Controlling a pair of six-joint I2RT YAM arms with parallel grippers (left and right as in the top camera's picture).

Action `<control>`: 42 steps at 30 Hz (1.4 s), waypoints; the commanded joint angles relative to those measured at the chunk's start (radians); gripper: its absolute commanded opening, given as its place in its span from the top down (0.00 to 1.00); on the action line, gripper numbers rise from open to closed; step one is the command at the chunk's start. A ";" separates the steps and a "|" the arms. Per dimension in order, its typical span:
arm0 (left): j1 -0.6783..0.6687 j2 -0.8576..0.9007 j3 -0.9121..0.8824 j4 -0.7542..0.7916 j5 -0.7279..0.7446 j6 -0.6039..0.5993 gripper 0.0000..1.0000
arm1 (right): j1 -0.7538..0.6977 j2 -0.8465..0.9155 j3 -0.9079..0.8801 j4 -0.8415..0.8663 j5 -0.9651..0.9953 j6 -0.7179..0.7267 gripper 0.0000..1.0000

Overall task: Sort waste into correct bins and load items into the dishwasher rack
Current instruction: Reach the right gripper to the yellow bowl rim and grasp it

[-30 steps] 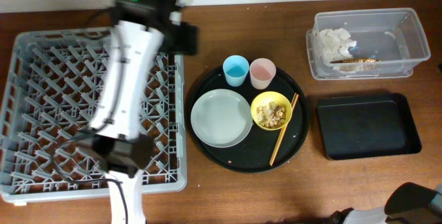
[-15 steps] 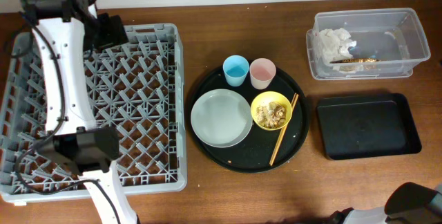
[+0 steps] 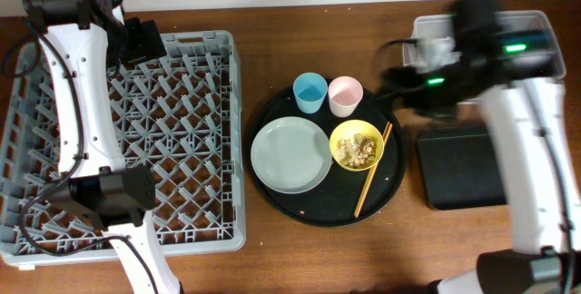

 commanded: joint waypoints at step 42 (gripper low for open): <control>0.002 -0.007 0.018 -0.002 0.007 -0.010 0.01 | 0.377 0.328 -0.376 0.510 0.432 0.386 0.90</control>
